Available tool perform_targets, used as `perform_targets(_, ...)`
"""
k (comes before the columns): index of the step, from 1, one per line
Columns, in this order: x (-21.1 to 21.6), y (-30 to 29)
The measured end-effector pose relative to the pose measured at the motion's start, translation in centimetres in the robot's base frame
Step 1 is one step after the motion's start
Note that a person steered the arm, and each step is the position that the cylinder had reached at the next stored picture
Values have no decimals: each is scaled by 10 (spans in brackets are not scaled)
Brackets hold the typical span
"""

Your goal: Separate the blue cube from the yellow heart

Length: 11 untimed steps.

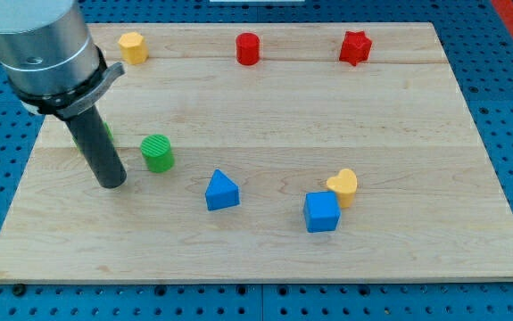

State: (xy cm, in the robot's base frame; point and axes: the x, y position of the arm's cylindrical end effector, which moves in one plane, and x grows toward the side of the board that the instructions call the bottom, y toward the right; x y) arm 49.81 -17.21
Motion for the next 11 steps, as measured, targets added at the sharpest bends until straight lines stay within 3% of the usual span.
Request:
perform_targets(1, 25, 32)
perform_targets(2, 50, 105)
perform_targets(5, 57, 299)
perform_targets(7, 121, 325)
perform_targets(8, 116, 375)
perform_targets(11, 56, 388)
